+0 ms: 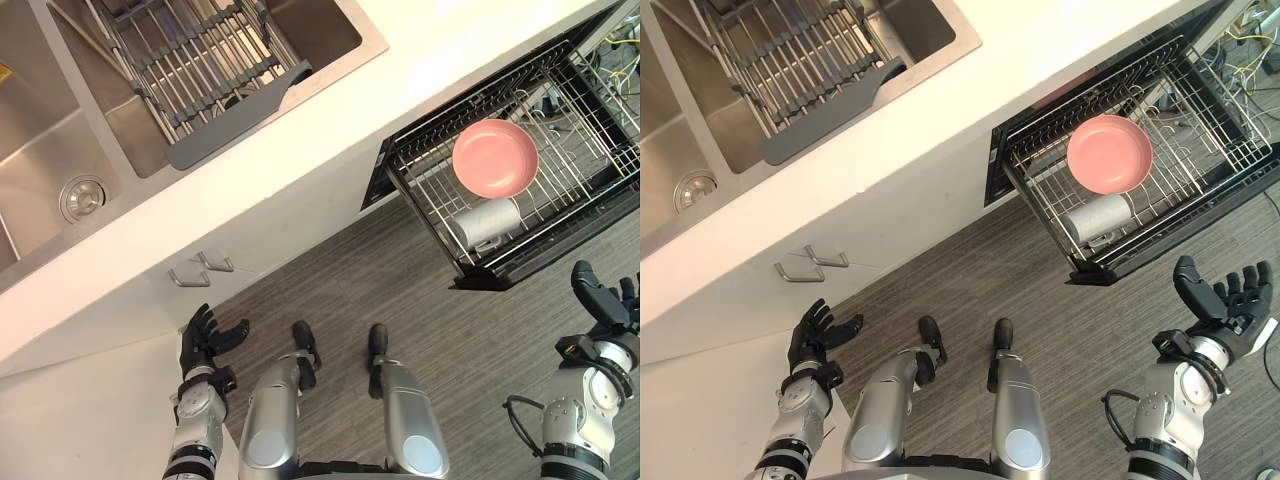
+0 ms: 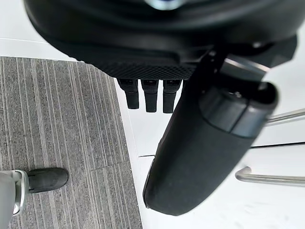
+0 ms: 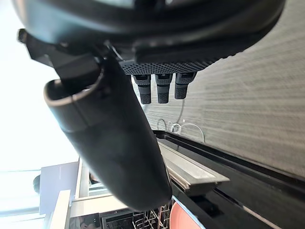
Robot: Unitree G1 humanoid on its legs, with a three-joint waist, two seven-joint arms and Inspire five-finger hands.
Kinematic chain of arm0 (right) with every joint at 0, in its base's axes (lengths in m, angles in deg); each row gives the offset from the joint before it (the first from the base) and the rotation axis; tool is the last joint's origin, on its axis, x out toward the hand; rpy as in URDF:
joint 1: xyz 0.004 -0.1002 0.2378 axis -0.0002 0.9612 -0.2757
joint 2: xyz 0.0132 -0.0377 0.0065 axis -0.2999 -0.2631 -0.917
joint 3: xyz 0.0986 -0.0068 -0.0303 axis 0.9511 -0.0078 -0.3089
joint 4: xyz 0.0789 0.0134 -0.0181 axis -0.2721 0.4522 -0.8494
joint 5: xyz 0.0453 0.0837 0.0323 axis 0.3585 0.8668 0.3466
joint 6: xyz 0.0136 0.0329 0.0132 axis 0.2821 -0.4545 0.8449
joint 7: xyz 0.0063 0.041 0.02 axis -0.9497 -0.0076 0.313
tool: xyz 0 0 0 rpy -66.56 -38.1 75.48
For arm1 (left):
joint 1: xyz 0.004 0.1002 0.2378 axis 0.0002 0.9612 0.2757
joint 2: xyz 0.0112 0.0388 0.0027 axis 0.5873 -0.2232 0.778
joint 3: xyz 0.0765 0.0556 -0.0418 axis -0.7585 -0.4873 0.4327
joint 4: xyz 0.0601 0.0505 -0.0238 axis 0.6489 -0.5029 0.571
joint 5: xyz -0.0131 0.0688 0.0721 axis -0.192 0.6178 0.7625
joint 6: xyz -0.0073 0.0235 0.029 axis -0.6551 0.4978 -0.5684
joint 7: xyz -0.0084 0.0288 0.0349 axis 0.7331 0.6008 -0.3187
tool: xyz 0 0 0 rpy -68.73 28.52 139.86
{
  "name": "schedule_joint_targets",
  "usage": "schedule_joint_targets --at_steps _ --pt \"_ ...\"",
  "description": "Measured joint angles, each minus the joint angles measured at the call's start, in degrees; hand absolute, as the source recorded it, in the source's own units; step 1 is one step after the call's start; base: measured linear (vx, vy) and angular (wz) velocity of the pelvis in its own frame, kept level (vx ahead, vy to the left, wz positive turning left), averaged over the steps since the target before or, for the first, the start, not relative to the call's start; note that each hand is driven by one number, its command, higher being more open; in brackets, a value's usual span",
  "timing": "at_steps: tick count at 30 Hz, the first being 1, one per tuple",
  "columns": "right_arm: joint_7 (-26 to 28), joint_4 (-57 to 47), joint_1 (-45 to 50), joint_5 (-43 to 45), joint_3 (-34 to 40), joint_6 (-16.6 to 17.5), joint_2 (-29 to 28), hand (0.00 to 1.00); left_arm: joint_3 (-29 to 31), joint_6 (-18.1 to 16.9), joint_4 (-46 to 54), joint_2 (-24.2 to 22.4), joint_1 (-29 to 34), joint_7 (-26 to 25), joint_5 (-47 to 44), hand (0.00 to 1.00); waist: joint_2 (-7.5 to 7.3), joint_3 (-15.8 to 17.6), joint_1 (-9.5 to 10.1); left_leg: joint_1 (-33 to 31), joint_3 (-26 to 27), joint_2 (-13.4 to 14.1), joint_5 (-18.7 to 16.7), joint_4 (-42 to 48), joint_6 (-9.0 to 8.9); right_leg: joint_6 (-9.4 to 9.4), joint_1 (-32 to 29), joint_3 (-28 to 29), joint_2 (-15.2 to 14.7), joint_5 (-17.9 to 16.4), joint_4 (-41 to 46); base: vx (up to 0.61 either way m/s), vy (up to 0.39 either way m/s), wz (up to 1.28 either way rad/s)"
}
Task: Walk over to the sink, pick up the cup, carry it to the dishwasher, place the cup inside the dishwasher, then close the dishwasher door
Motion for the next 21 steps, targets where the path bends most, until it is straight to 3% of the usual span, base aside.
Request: schedule_joint_targets --at_steps 7,17,21 --pt "2.6 5.9 -6.9 9.9 -0.5 1.2 1.2 0.9 -0.1 0.0 0.2 2.0 -0.2 1.2 -0.4 0.9 -0.01 0.0 0.16 -1.5 -0.8 0.0 0.0 0.6 -0.06 -0.32 -1.8 -0.6 -0.2 -0.9 2.0 0.0 -0.021 0.06" --pt "5.3 10.9 -21.7 17.5 -11.5 1.7 8.3 0.9 -0.2 -0.1 1.5 3.8 -1.0 2.1 -0.4 0.9 0.18 0.0 1.13 -2.9 -3.2 -1.4 3.7 -3.0 -0.19 -0.7 -3.5 -3.0 -1.0 -0.9 2.2 0.0 -0.039 0.15" --pt "5.3 14.4 -28.1 17.8 -16.3 1.7 12.1 0.9 -0.4 -0.1 1.2 3.8 -1.7 2.1 -0.4 0.9 1.43 0.0 1.36 -3.8 -5.3 -1.9 4.7 -3.6 -0.27 -0.79 -3.5 -4.7 -1.1 -0.8 2.0 0.03 -0.032 0.23"
